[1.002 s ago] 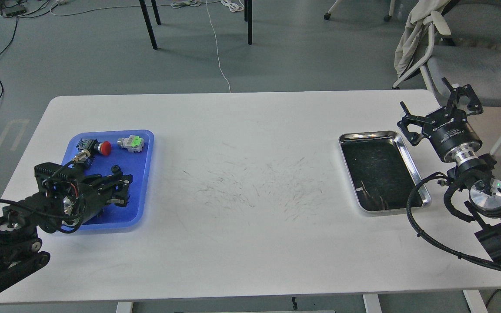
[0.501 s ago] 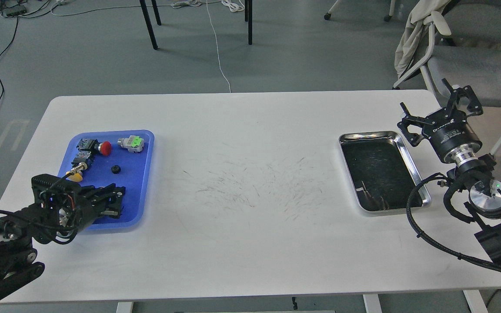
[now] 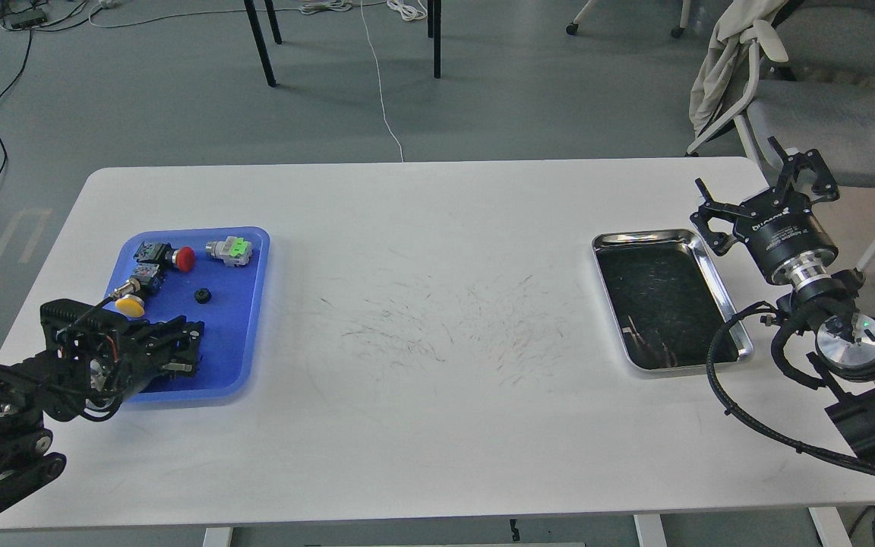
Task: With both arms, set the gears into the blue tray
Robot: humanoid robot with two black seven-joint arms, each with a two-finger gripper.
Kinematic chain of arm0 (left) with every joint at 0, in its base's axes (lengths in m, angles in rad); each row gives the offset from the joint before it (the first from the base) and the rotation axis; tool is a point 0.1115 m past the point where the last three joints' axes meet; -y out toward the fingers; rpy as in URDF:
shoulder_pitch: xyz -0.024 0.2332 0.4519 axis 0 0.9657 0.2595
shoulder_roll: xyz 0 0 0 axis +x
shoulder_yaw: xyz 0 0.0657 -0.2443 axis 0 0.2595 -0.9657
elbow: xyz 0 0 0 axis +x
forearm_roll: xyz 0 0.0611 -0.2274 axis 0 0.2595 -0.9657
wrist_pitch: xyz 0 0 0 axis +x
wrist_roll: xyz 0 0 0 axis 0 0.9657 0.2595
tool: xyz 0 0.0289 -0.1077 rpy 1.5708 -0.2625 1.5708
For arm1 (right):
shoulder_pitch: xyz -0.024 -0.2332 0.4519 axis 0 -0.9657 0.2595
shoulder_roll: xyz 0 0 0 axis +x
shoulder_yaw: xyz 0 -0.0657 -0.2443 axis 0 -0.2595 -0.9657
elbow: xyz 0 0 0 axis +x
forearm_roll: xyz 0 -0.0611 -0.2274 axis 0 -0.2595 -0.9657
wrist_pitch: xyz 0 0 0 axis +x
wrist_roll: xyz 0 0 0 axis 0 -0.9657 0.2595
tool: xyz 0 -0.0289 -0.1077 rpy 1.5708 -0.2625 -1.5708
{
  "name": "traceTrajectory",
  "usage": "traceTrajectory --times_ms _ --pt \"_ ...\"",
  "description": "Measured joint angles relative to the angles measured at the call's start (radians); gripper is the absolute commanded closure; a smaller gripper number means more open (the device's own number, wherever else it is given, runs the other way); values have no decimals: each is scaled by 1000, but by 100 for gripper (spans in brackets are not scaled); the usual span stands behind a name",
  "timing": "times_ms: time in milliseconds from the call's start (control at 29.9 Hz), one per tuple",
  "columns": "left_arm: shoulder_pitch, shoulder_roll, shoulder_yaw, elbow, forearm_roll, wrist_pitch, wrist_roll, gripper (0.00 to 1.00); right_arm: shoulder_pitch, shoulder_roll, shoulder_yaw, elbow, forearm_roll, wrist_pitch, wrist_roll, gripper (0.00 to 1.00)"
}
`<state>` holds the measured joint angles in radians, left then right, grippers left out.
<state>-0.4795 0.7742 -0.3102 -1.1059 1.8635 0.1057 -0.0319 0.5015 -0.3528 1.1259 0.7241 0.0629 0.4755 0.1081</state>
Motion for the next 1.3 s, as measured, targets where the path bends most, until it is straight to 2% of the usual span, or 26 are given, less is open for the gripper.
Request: traceTrajectory --times_ms 100,200,401,601,969,1069,1169,1303 --pt "-7 1 -5 0 -6 5 -3 11 1 0 0 0 0 0 0 3" --pt "-13 7 -8 0 -9 22 -13 3 2 1 -1 0 0 0 0 3" --pt "-40 28 -32 -14 -18 55 -24 2 3 3 -1 2 0 -2 -1 3" --pt "-122 36 -147 -44 -145 66 -27 2 15 2 -3 10 0 -2 -6 1" --pt "-249 -69 -359 -20 -818 63 -26 2 111 4 -53 23 -4 -41 -14 1" --pt "-255 -119 -429 17 -973 52 -26 2 127 5 -57 23 -3 -43 -15 1" --pt "-260 -198 -480 107 -1131 24 -40 2 132 10 -59 21 -3 -44 -15 1" --pt "-278 -291 -497 251 -1288 -30 -109 2 136 27 -55 12 -4 -46 -6 1"
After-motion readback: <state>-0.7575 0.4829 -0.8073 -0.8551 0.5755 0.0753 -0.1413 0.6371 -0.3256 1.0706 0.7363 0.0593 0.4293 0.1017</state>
